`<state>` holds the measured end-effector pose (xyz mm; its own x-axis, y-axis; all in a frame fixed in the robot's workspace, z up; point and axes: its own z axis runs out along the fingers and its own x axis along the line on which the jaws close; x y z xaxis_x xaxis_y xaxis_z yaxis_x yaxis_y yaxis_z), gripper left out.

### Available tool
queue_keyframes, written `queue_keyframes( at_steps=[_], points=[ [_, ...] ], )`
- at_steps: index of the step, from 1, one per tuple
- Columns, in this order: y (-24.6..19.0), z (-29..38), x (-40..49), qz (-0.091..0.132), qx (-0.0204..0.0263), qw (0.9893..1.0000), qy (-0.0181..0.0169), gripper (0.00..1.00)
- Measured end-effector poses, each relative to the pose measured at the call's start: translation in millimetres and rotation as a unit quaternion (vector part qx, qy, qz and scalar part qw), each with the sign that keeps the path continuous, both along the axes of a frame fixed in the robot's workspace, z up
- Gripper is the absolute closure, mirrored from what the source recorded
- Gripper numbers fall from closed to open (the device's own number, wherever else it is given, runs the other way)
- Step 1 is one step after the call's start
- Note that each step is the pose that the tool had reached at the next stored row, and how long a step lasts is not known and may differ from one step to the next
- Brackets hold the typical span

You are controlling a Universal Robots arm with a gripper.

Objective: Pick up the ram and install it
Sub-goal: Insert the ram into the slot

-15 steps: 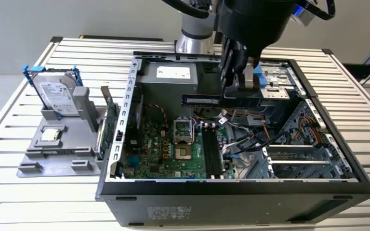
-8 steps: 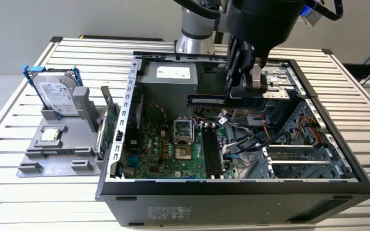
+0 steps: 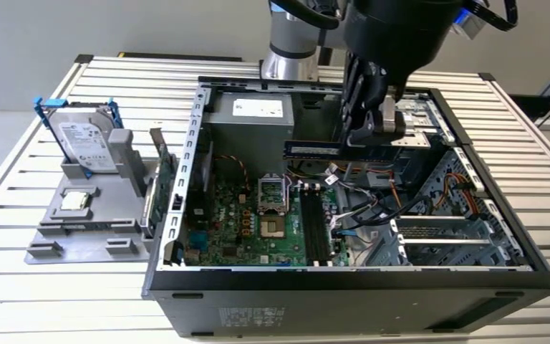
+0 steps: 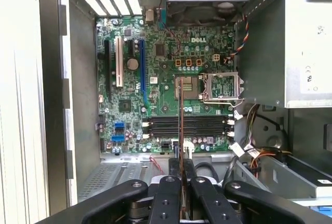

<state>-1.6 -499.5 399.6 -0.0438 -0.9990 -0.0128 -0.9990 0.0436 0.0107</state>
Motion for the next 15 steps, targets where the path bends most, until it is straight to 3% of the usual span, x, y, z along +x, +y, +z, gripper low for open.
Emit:
queue_keyframes(
  at_steps=[15],
  points=[
    [0.0, 0.0, 0.5, -0.003, -0.0003, 1.0000, 0.0000, 1.00]
  ],
)
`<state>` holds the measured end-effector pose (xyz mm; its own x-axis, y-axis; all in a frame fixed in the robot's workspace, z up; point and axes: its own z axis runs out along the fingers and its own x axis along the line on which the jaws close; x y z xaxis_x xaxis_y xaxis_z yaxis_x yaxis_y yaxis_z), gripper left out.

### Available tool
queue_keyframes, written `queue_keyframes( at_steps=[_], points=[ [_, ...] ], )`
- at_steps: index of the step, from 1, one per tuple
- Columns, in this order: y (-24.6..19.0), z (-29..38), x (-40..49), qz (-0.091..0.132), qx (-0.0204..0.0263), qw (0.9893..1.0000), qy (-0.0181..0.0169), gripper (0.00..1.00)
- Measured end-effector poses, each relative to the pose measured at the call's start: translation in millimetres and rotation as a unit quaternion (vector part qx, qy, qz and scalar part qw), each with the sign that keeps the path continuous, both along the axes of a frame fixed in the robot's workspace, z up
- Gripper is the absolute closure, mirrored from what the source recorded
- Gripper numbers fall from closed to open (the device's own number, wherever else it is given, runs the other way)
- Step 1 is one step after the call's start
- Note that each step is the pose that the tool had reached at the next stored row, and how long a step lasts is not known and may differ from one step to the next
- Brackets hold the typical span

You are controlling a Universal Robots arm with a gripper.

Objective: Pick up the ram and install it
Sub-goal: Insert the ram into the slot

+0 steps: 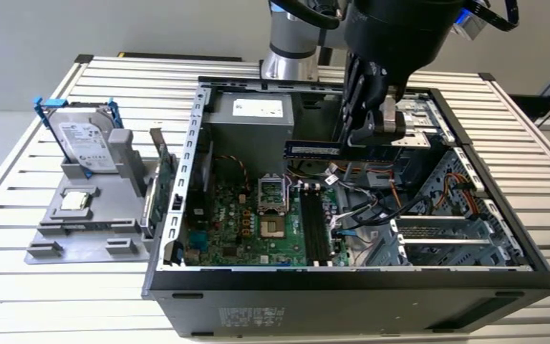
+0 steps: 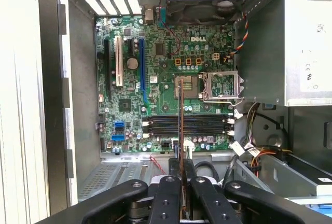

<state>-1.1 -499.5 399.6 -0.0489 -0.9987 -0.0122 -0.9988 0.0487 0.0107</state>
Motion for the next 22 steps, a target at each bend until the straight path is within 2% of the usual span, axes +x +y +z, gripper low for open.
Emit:
queue_keyframes(
  at_steps=[22],
  points=[
    [0.0, 0.1, 0.0, 0.008, -0.0001, 1.0000, 0.0000, 1.00]
  ],
)
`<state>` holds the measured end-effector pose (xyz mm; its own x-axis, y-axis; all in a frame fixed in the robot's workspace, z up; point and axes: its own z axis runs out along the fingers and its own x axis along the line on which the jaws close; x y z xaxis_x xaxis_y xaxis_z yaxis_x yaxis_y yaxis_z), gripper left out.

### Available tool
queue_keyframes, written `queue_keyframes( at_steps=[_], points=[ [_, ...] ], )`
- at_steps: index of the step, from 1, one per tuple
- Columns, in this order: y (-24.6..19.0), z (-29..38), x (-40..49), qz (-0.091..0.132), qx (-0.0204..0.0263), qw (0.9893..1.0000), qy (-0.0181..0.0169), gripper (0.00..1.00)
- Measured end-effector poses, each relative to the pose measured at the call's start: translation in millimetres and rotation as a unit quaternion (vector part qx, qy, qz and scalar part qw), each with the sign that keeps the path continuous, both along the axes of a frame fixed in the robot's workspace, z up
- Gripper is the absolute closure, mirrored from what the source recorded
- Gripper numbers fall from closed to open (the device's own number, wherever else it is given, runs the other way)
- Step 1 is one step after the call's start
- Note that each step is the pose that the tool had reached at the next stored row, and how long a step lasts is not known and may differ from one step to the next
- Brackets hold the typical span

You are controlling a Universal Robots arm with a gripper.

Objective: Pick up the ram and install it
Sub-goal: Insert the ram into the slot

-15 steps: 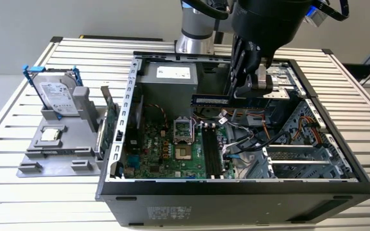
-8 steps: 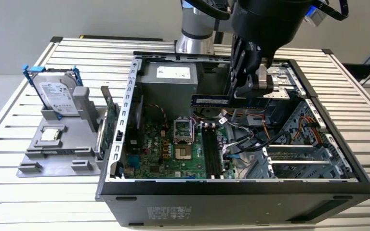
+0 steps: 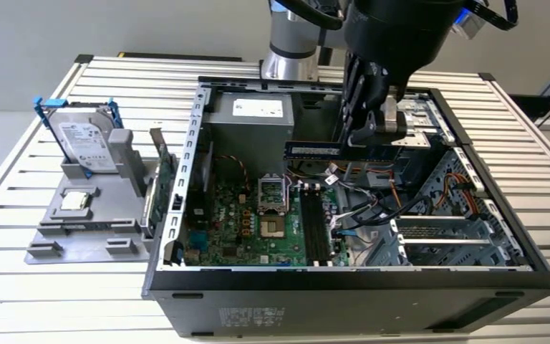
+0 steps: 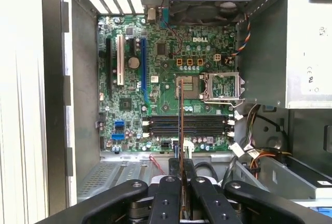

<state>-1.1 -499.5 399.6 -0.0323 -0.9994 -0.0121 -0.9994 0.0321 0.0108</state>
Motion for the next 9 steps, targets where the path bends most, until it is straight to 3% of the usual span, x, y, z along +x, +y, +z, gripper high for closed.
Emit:
queue_keyframes(
  at_steps=[8, 9],
  points=[
    [0.0, -0.1, 0.0, -0.038, 0.0001, 0.9993, -0.0001, 1.00],
    [0.0, -0.1, 0.0, -0.060, 0.0001, 0.9982, -0.0001, 1.00]
  ],
)
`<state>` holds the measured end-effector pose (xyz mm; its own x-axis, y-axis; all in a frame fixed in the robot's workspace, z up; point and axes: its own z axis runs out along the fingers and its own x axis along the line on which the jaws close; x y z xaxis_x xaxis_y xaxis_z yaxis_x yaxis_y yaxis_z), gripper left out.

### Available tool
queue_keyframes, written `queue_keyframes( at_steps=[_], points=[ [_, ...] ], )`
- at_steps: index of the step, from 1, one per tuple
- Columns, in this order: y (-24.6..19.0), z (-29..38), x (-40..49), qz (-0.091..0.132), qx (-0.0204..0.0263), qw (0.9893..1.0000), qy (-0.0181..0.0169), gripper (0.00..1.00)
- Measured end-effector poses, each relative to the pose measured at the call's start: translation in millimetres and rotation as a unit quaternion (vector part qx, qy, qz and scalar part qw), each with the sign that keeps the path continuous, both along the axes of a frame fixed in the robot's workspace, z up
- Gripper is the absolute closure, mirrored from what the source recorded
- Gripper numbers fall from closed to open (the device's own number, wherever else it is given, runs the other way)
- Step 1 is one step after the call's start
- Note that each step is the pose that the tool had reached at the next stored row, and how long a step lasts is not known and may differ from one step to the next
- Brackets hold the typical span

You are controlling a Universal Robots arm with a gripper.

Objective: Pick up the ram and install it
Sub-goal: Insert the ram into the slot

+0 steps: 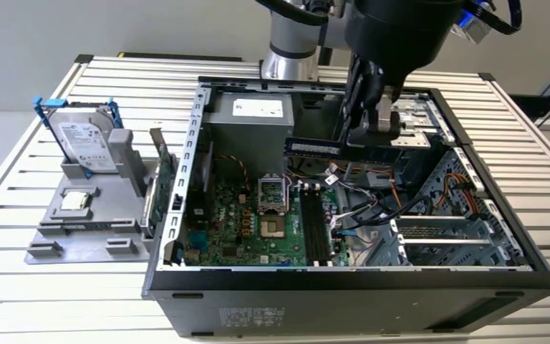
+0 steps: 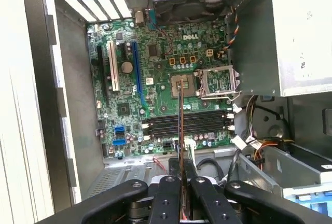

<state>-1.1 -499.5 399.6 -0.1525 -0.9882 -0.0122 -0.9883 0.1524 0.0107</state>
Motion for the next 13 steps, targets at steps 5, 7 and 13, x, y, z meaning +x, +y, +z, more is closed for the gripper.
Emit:
queue_keyframes(
  at_steps=[5, 7, 13],
  points=[
    [0.0, 0.0, 0.0, -0.040, 0.0000, 0.9992, 0.0000, 1.00],
    [0.0, 0.0, 0.0, -0.050, 0.0000, 0.9988, 0.0000, 1.00],
    [0.0, 0.0, 0.0, -0.081, 0.0000, 0.9967, 0.0000, 1.00]
  ],
)
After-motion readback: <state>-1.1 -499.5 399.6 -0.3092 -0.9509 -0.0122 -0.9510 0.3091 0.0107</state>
